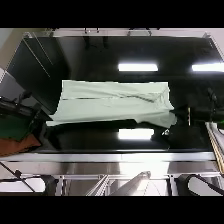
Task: Fold the shirts.
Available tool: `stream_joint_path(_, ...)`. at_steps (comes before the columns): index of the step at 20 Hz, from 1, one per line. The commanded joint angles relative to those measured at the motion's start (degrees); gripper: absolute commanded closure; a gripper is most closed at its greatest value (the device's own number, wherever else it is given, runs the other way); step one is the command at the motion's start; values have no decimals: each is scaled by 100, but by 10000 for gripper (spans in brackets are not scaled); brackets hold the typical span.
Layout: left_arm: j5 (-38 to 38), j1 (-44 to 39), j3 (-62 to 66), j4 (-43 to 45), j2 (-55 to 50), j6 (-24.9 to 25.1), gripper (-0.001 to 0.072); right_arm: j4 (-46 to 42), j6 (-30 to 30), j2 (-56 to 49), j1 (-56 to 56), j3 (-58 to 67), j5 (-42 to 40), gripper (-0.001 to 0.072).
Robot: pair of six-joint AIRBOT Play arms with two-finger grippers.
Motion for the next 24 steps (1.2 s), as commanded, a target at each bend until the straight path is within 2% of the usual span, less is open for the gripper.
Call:
stream_joint_path(1, 66, -66, 605, -887, -162, 125, 684, 396, -498, -372, 522, 546, -890, 695)
stream_joint_path(5, 146, -697, 2363, -1036, -1027, -328, 685, 457, -531, -1473, 1078, 1589, -1558, 695)
stream_joint_path(9, 330, -1200, 3993, -988, -2164, -704, 684, 457, -535, -2664, 1213, 2712, -1620, 694)
stream_joint_path(13, -94, -1338, 4806, -844, -3178, -1130, 704, 431, -640, -3403, 1287, 3268, -1611, 682)
stream_joint_path(15, -509, -1325, 5219, -522, -3526, -1294, 696, 411, -861, -3407, 1187, 3333, -1569, 446)
stream_joint_path(16, -721, -1268, 5442, -503, -3630, -1296, 630, 385, -940, -3403, 1060, 3460, -1390, 354)
stream_joint_path(17, -811, -1207, 5589, -553, -3659, -1364, 460, 269, -935, -3403, 898, 3654, -1123, 263)
stream_joint_path(19, -732, -1008, 5624, -949, -3530, -1445, 445, -251, -608, -3405, 531, 4085, -719, 148)
stream_joint_path(20, -625, -885, 5497, -1222, -3405, -1445, 445, -599, -262, -3405, 398, 4221, -708, 42)
stream_joint_path(24, -409, -481, 5099, -2011, -3010, -1451, 450, -1899, 660, -3628, 275, 4269, -461, 27)
